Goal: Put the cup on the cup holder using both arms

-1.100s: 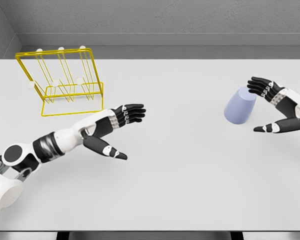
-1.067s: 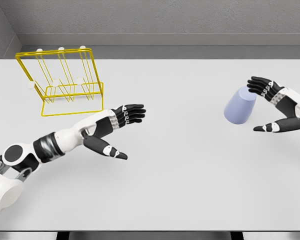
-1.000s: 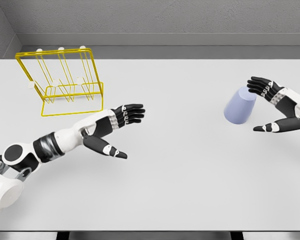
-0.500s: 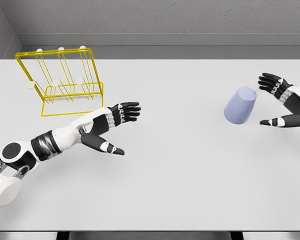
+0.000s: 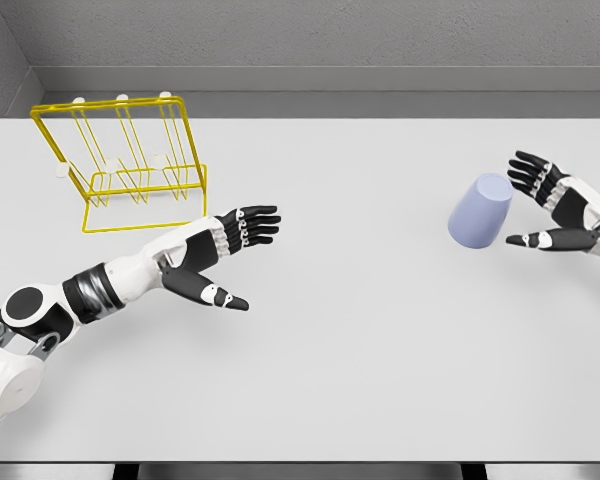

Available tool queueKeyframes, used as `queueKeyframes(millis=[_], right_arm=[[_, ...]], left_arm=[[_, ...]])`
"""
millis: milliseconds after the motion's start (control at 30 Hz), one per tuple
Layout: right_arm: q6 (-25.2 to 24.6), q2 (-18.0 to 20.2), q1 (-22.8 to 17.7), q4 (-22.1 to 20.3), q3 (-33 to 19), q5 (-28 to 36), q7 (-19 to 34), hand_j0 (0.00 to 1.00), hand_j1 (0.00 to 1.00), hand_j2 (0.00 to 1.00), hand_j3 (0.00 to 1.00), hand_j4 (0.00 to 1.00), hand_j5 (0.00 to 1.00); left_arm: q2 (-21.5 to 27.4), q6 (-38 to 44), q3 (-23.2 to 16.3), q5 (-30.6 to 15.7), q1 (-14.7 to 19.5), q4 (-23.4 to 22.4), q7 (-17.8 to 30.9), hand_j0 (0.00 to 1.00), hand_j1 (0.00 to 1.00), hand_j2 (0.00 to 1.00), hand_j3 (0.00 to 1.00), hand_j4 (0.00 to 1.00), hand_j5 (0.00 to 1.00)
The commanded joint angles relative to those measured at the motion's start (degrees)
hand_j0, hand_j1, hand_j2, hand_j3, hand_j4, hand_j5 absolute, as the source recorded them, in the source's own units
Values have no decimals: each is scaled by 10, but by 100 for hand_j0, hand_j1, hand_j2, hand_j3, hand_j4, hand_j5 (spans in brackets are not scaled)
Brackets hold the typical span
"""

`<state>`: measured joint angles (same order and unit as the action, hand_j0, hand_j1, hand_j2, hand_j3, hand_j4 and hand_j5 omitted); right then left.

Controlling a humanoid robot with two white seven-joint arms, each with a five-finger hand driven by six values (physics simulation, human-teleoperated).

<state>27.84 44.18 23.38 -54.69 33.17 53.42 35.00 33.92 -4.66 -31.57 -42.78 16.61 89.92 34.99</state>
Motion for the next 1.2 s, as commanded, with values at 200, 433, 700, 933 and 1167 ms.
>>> queueKeyframes(millis=[200, 433, 700, 933, 1167], right_arm=[[-6, -28, 8, 33, 4, 4, 0, 100, 100, 100, 100, 100, 100], [-14, -37, 9, 32, 5, 2, 0, 100, 100, 100, 100, 100, 100], [-24, -55, 16, 37, 11, 1, 0, 100, 100, 100, 100, 100, 100], [-24, -59, 16, 38, 16, 1, 0, 100, 100, 100, 100, 100, 100], [-25, -66, 18, 37, 16, -2, 0, 100, 100, 100, 100, 100, 100]], left_arm=[[-2, 0, 0, -4, 1, 2, 0, 100, 100, 100, 100, 100, 100], [-2, 0, 0, -4, 1, 2, 0, 100, 100, 100, 100, 100, 100], [-1, -1, 0, -3, 1, 2, 0, 100, 100, 100, 100, 100, 100], [-2, -1, 0, -4, 1, 2, 0, 100, 100, 100, 100, 100, 100], [-2, -1, 0, -3, 2, 0, 0, 100, 100, 100, 100, 100, 100]])
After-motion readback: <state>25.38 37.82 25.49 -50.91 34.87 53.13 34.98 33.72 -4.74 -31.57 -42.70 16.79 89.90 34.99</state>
